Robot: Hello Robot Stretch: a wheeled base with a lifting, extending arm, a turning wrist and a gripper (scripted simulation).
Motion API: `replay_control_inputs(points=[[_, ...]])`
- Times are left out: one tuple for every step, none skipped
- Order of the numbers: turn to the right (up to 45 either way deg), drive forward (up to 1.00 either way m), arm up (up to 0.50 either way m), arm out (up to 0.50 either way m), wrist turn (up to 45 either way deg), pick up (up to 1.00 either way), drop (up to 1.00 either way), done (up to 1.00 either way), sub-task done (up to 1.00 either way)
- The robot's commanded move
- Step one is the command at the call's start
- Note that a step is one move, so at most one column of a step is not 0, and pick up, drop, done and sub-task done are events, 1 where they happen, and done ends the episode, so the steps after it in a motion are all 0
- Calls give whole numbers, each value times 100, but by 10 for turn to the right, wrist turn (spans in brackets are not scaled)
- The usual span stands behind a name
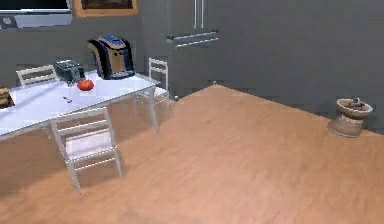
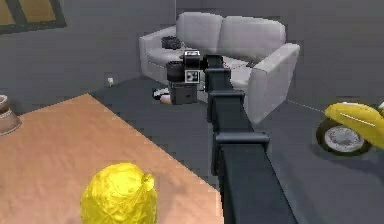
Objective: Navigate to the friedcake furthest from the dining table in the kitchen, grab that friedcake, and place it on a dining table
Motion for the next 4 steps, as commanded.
replay_control_inputs(points=[[-30, 0, 0, 0, 0, 0, 0, 0, 0], [0, 65, 0, 0, 0, 0, 0, 0, 0], [60, 0, 0, 0, 0, 0, 0, 0, 0], [0, 90, 0, 0, 0, 0, 0, 0, 0]])
